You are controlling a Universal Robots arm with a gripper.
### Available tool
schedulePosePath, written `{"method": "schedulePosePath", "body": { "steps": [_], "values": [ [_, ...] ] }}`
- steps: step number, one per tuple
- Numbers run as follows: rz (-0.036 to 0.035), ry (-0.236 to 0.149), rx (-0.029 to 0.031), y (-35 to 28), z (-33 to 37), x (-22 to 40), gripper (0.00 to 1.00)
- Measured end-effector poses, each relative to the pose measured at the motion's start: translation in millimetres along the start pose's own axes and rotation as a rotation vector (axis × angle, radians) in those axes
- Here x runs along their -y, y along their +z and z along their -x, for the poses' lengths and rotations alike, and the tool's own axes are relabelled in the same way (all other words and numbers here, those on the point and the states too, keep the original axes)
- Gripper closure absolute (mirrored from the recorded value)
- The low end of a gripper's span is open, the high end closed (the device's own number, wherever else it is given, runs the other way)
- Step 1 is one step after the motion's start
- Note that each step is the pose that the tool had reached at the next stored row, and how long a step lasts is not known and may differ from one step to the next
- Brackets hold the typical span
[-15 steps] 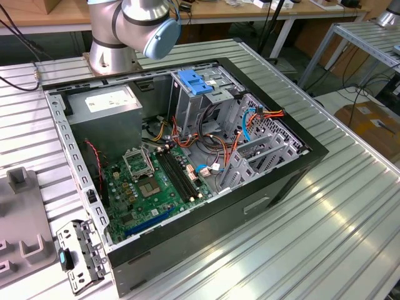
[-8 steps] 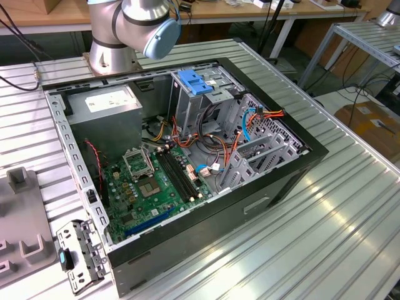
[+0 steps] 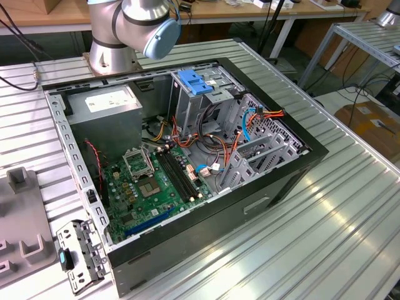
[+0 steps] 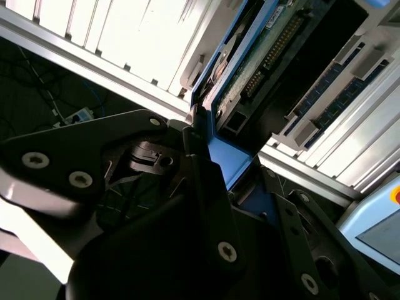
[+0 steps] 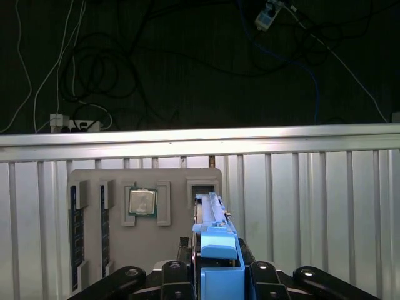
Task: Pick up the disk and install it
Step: 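Pick up the disk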
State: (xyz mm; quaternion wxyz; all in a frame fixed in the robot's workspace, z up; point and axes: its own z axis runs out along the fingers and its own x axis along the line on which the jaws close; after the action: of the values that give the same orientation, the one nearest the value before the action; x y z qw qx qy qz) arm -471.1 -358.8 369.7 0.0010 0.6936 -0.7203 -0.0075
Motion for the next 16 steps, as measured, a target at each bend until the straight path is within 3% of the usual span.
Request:
{"method": "schedulePosePath", "body": {
  "steps": [16],
  "values": [
    [0.0000, 0.000, 0.0000, -11.4, 0.1, 0.1, 0.63]
  ]
}}
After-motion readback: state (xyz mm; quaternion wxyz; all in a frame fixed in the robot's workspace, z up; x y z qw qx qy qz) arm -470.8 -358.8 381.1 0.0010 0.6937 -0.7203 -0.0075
